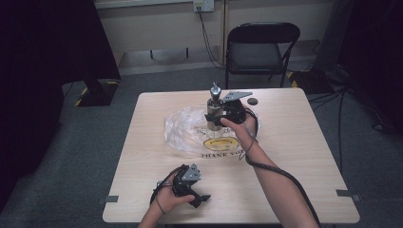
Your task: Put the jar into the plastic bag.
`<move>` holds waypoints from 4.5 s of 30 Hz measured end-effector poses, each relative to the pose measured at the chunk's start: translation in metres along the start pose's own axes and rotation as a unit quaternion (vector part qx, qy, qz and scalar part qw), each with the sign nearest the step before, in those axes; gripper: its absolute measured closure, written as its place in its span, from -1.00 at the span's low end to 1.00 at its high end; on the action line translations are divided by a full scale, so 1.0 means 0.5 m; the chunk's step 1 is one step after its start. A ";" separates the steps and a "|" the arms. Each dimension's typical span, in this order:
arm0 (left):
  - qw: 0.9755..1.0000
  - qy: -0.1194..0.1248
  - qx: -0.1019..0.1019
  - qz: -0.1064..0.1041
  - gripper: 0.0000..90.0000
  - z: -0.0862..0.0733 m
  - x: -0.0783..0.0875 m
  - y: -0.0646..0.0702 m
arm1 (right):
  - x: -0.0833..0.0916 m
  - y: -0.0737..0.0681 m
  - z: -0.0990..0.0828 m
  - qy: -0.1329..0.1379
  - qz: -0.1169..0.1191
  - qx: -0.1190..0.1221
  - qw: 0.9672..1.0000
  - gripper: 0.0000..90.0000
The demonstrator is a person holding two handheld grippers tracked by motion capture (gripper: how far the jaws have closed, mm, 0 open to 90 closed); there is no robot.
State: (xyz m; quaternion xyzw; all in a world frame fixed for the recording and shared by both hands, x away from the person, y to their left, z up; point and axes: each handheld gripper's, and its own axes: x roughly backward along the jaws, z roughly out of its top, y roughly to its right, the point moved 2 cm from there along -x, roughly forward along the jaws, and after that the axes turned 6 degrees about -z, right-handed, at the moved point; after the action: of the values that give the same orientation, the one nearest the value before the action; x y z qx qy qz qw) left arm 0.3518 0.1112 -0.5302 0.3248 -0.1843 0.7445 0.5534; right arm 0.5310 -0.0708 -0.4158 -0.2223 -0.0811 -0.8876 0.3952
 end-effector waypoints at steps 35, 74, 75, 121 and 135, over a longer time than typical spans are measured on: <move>1.000 -0.001 0.000 0.000 -1.00 0.000 0.000 0.000 | -0.035 -0.008 -0.056 -0.008 -0.004 0.003 1.000 -0.22; 1.000 0.000 0.000 0.000 -1.00 0.000 0.000 0.000 | -0.007 -0.007 -0.059 -0.035 -0.011 0.012 0.999 -0.96; 1.000 0.000 -0.001 0.000 -1.00 0.000 0.000 0.000 | -0.004 -0.007 -0.058 -0.039 -0.009 0.012 0.999 -0.99; 1.000 0.000 -0.001 0.000 -1.00 0.000 0.000 0.000 | 0.185 0.011 -0.099 -0.055 0.000 0.048 0.997 -0.98; 1.000 0.000 -0.001 0.000 -1.00 0.000 0.000 0.000 | 0.225 0.016 -0.127 -0.052 0.003 0.050 0.997 -0.98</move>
State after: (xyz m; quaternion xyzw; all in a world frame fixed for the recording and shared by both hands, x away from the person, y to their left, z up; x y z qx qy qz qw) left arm 0.3519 0.1112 -0.5302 0.3247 -0.1849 0.7443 0.5535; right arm 0.4497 -0.1712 -0.4208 -0.2479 -0.1449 -0.8686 0.4038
